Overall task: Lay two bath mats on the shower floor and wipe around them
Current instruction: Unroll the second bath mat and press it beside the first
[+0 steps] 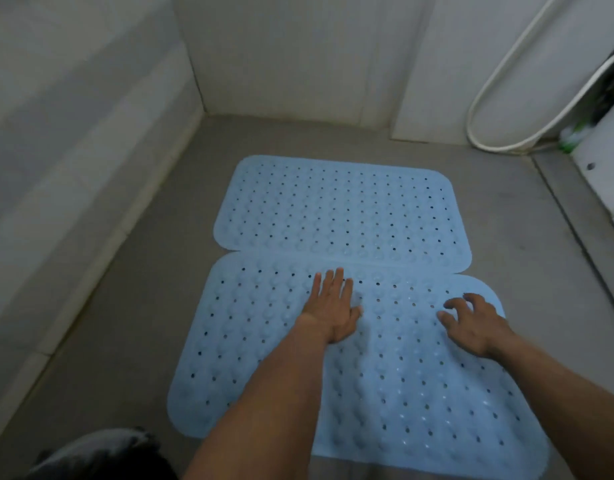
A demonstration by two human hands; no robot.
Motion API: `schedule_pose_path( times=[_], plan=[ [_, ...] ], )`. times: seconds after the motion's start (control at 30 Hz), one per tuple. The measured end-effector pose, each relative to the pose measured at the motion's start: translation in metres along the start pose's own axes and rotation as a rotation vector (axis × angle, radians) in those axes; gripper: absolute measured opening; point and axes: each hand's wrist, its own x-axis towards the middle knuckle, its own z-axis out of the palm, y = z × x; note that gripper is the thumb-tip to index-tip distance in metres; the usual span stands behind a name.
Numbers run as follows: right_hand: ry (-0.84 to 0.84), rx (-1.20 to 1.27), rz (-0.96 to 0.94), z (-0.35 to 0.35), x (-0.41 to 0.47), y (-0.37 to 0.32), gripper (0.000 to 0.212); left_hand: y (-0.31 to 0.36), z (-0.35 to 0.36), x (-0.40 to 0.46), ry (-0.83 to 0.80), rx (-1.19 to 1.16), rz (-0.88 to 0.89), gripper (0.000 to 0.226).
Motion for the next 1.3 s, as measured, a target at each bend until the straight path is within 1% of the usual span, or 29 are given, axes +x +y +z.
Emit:
schedule_pose_path(
  times=[0.07, 0.17, 0.27, 0.33, 0.47, 0.63, 0.8, 0.9, 1.1, 1.3],
  plan=[
    [0.014, 0.032, -0.057, -0.033, -0.001, -0.034, 0.052, -0.04, -0.038, -0.011, 0.055, 0.057, -0.058, 0.068],
    [0.041, 0.071, -0.143, -0.076, -0.003, -0.082, 0.051, -0.081, -0.092, -0.025, 0.131, 0.095, -0.078, 0.068],
    [0.099, 0.113, -0.228, -0.111, 0.001, -0.124, 0.049, -0.103, -0.131, -0.031, 0.182, 0.118, -0.095, 0.068],
    [0.111, 0.147, -0.283, -0.129, 0.003, -0.143, 0.05, -0.106, -0.15, -0.03, 0.186, 0.126, -0.112, 0.068],
    [0.092, 0.146, -0.34, -0.171, 0.002, -0.15, 0.053, -0.086, -0.188, -0.027, 0.198, 0.112, -0.131, 0.068],
    [0.054, 0.15, -0.33, -0.25, -0.021, -0.129, 0.054, -0.045, -0.259, -0.042, 0.18, 0.097, -0.167, 0.068],
    [-0.008, 0.133, -0.305, -0.335, -0.059, -0.112, 0.054, -0.008, -0.347, -0.086, 0.162, 0.081, -0.212, 0.069],
    [-0.024, 0.113, -0.325, -0.393, -0.091, -0.113, 0.054, 0.007, -0.405, -0.12, 0.163, 0.081, -0.246, 0.069],
    [-0.035, 0.096, -0.373, -0.504, -0.148, -0.128, 0.053, 0.025, -0.511, -0.182, 0.15, 0.041, -0.325, 0.07],
    [-0.04, 0.083, -0.422, -0.595, -0.196, -0.155, 0.05, 0.038, -0.607, -0.231, 0.171, 0.03, -0.381, 0.068]
  ],
)
